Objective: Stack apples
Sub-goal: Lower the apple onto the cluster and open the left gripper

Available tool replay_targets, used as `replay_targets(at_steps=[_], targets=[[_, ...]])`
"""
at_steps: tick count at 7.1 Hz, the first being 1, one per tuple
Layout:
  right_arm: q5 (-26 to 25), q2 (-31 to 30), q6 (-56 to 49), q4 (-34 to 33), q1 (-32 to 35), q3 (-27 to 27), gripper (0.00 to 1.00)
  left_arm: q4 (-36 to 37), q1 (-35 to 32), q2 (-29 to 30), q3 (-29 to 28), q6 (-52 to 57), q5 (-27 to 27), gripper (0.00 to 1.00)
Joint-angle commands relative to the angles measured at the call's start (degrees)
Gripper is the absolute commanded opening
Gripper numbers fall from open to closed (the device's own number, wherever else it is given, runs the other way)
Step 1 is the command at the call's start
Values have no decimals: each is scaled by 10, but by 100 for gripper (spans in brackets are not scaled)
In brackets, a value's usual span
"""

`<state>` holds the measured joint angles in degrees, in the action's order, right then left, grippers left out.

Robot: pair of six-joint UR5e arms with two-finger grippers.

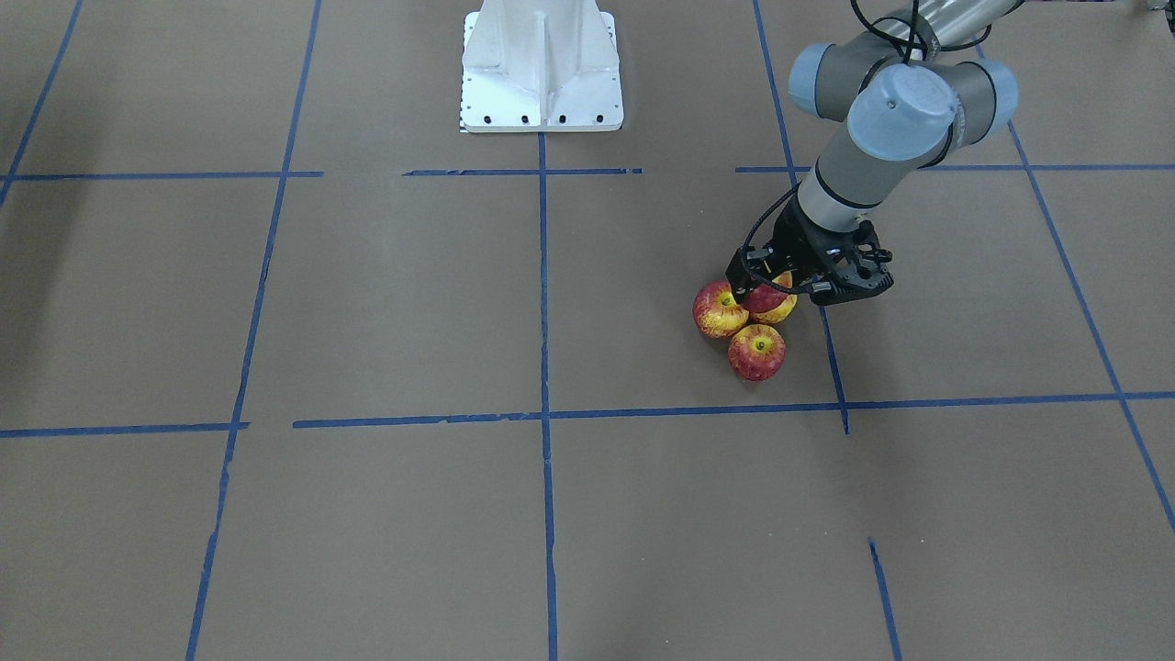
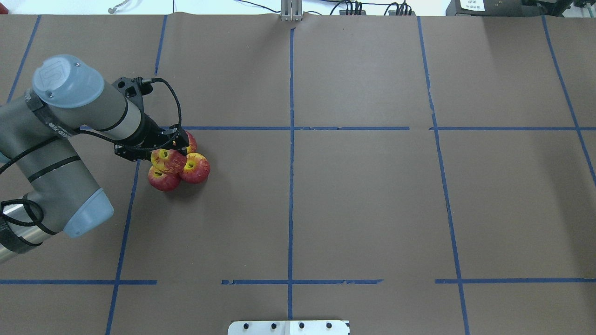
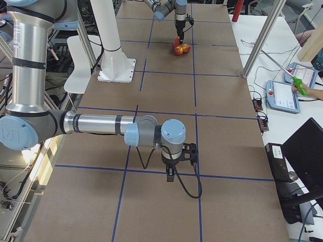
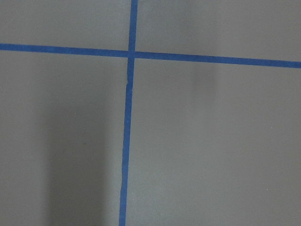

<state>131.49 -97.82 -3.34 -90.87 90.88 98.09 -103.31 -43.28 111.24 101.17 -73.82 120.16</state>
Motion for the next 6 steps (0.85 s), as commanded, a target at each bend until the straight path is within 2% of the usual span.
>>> replay_targets(at_steps=[1, 5, 6], targets=[[0, 0, 0, 1, 0, 0, 100, 3, -1, 3, -4, 9, -6, 0], [0, 0, 0, 0, 0, 0, 100, 2, -1, 6, -5, 10, -24, 0], [0, 0, 0, 0, 0, 0, 100, 1, -1, 6, -8, 10, -24, 36]])
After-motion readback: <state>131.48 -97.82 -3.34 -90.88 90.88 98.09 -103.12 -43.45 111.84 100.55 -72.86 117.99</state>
